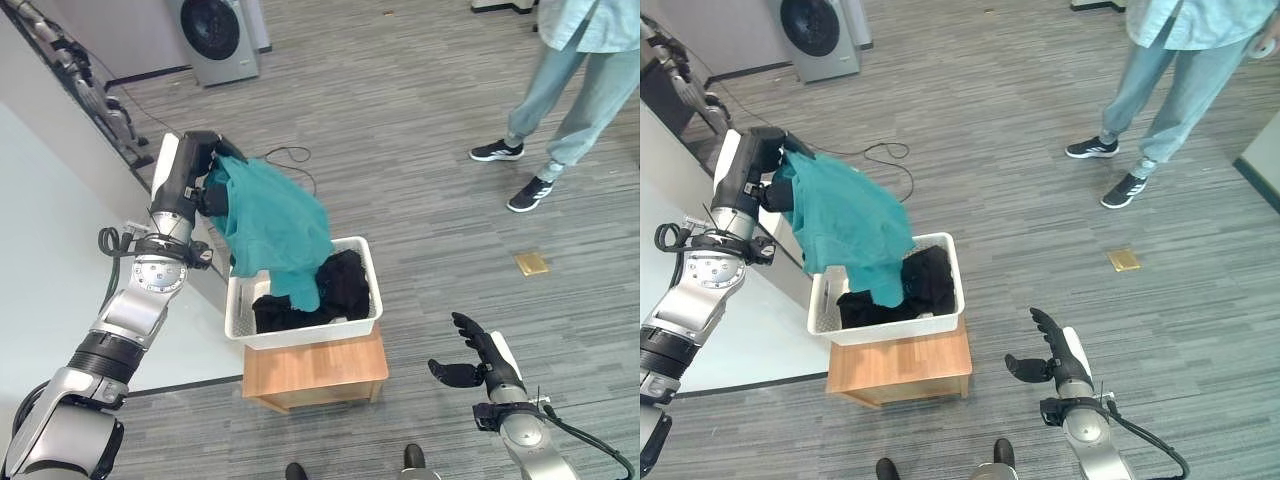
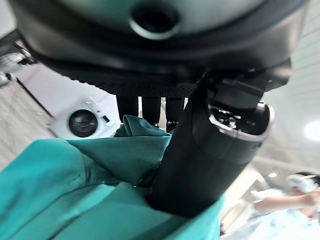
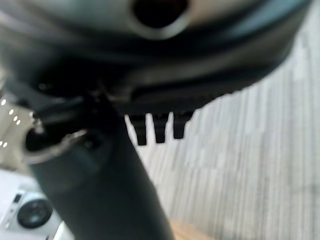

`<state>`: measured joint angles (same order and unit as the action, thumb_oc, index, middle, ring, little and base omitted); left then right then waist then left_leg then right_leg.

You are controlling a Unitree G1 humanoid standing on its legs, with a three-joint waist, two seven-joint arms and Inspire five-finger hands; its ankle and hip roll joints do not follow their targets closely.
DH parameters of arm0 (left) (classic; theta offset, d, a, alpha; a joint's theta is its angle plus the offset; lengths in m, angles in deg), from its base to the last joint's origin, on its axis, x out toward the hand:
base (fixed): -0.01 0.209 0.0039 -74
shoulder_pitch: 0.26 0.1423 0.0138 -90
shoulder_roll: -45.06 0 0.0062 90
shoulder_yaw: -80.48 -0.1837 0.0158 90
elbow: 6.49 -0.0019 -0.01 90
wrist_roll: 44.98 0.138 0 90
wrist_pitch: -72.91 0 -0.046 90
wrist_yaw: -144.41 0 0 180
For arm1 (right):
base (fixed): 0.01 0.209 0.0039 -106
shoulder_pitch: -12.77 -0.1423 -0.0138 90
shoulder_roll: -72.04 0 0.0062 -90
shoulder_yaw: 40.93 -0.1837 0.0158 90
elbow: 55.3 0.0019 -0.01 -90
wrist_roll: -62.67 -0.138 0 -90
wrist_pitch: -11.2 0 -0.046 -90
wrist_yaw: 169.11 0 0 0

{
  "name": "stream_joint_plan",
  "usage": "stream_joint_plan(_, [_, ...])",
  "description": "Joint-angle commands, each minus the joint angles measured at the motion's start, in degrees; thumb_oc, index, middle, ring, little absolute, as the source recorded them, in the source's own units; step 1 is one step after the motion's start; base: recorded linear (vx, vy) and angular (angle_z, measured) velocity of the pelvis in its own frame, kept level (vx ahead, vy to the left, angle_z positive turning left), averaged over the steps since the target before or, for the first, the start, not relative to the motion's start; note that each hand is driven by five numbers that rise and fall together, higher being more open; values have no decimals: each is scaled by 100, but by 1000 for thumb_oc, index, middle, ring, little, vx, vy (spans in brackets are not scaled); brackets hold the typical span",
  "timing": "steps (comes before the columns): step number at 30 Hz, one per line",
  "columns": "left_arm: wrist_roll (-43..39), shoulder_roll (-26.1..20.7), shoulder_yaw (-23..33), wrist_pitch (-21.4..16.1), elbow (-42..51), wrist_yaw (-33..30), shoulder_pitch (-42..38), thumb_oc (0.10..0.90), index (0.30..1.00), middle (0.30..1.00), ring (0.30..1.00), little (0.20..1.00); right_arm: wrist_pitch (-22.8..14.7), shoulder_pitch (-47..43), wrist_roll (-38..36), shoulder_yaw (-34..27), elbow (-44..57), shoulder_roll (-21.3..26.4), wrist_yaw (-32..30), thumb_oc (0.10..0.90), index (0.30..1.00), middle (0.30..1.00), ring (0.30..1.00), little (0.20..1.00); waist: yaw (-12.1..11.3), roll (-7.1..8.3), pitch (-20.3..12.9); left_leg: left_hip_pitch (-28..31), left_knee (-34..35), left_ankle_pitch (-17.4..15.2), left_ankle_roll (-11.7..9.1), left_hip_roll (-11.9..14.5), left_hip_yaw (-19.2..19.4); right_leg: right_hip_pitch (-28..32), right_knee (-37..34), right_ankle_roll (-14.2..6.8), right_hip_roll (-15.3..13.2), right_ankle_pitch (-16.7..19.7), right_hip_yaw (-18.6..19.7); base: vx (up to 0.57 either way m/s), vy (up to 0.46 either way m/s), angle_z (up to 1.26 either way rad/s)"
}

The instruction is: Pick up bed clothes into laundry basket.

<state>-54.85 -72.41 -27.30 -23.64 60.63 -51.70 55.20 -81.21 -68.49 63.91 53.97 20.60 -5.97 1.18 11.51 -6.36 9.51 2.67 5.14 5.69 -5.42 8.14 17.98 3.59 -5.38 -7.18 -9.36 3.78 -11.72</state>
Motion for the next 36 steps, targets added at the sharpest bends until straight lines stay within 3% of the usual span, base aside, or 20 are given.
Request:
stream_joint_plan(1, [386, -43, 475, -268, -772, -562, -1302, 400, 300, 300, 300, 300, -668, -130, -30, -261, 786, 93, -268, 800, 900, 900, 900, 900, 80, 35, -226, 163, -14, -455, -81, 190, 82, 98, 38, -290, -96, -549, -325, 2, 48, -21])
stream_joint_plan(19, [805, 600, -26, -230, -1890, -777, -1622, 400, 300, 300, 300, 300, -715, 211, 137, 93, 688, -64, -395, 800, 900, 900, 900, 900, 283, 346, -199, -106, -14, -639, 45, 70, 341, -390, 38, -485, -233, -291, -56, 26, 32, -11])
stream_joint_plan(20, [897, 637, -54, -208, -1943, -800, -1609, 715, 773, 773, 773, 773, -719, 213, 131, 131, 686, -88, -391, 800, 900, 900, 900, 900, 284, 365, -200, -126, -14, -645, 52, 63, 355, -424, 38, -493, -239, -272, -36, 34, 20, -11])
stream_joint_plan(21, [1025, 684, -92, -180, -2063, -845, -1601, 800, 900, 900, 900, 900, -732, 228, 117, 178, 697, -106, -388, 800, 900, 900, 900, 900, 287, 382, -186, -109, -14, -689, 59, 56, 358, -414, 38, -508, -247, -287, -30, 33, 16, -5])
stream_joint_plan(24, [1267, 717, -189, -106, -2853, -939, -1727, 800, 900, 900, 900, 900, -801, 274, 59, 276, 640, -35, -340, 800, 900, 900, 900, 900, 320, 434, -195, -132, -14, -700, 59, 52, 385, -476, 38, -523, -254, -263, 10, 20, 15, -5])
stream_joint_plan(27, [1229, 691, -179, -113, -3086, -981, -1800, 800, 900, 900, 900, 900, -838, 244, 36, 282, 516, 23, -386, 800, 900, 900, 900, 900, 322, 444, -208, -142, -14, -708, 60, 35, 386, -494, 38, -533, -259, -256, 22, 7, 8, -5])
stream_joint_plan(36, [1491, 549, -265, -128, -2455, -1260, -1917, 800, 900, 900, 900, 900, -927, 253, -55, 239, 457, 127, -373, 800, 900, 900, 900, 900, 243, 470, -312, -77, -14, -744, 91, -27, 281, -357, 38, -548, -314, -242, -27, 0, 1, 2])
